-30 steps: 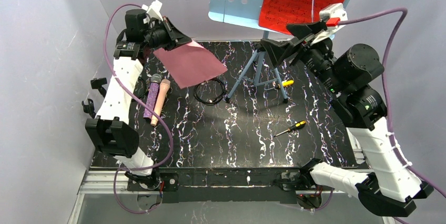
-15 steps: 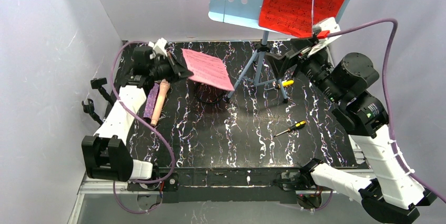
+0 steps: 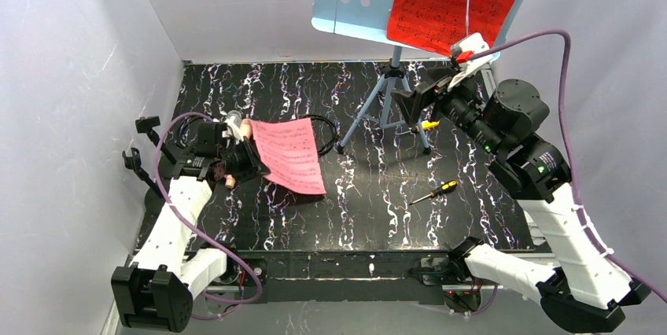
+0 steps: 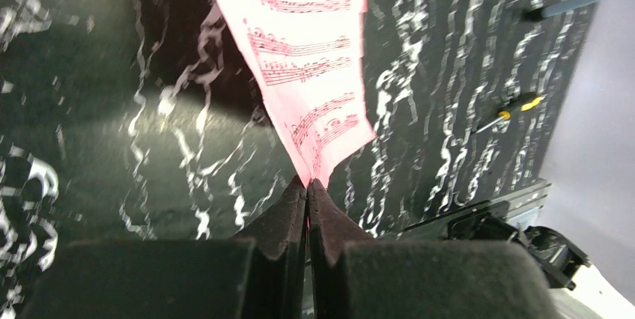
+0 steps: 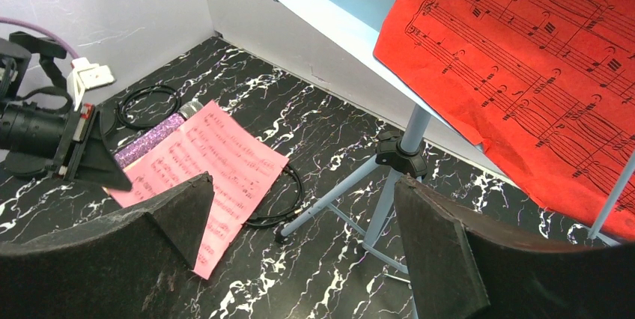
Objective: Pack up the instrument practice props
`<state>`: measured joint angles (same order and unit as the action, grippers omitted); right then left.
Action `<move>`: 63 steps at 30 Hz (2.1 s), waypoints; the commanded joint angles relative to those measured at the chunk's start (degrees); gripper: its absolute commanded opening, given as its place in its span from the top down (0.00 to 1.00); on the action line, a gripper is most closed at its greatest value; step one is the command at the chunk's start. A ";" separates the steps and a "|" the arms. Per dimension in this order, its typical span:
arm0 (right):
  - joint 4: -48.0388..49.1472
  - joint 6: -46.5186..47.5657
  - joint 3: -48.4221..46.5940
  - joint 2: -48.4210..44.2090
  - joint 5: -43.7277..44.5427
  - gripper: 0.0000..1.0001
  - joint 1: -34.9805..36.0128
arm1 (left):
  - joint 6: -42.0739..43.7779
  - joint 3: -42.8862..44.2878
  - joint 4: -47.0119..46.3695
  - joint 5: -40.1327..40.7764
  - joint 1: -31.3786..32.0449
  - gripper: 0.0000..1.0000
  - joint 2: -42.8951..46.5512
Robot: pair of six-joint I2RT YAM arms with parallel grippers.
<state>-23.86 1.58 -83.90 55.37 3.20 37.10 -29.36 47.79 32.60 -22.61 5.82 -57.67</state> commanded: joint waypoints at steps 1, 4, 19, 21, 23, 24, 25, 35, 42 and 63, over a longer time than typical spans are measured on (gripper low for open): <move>1.67 0.45 1.17 -0.58 -0.58 0.01 -0.23 | 2.06 -2.16 9.32 4.63 -0.02 1.00 2.93; 1.65 0.39 1.43 -0.55 -1.13 0.01 -0.17 | 2.21 -2.99 12.26 5.76 -0.02 1.00 3.90; 0.75 1.23 4.26 -2.04 3.11 0.01 -0.20 | 3.70 2.77 18.80 7.84 0.06 0.44 5.76; 0.88 1.60 5.32 -3.10 4.90 0.01 -0.17 | 4.76 5.26 19.47 8.14 0.19 0.38 4.70; 1.08 1.93 6.58 -4.32 7.13 0.01 -0.16 | 5.18 7.71 19.62 8.43 0.68 0.34 3.60; 1.29 2.13 7.36 -4.98 8.30 0.01 -0.18 | 5.15 8.96 19.61 8.79 1.13 0.33 2.97; 1.61 2.26 8.11 -5.86 9.56 0.01 -0.18 | 5.15 10.12 19.59 9.28 2.09 0.32 2.22; 2.99 3.78 11.57 -10.02 15.82 0.01 -0.18 | 6.68 18.53 13.43 20.43 17.54 0.31 -11.05; 1.41 4.48 10.89 -10.19 18.38 0.01 -0.16 | 6.02 23.32 4.87 19.67 26.19 0.29 -24.79; -4.19 2.02 8.19 -12.22 25.21 0.01 -0.19 | 3.91 26.34 -11.01 11.11 27.51 0.46 -48.26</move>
<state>-28.16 4.43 -72.95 43.90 26.11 37.10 -26.70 71.85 22.37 -12.19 33.50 -105.36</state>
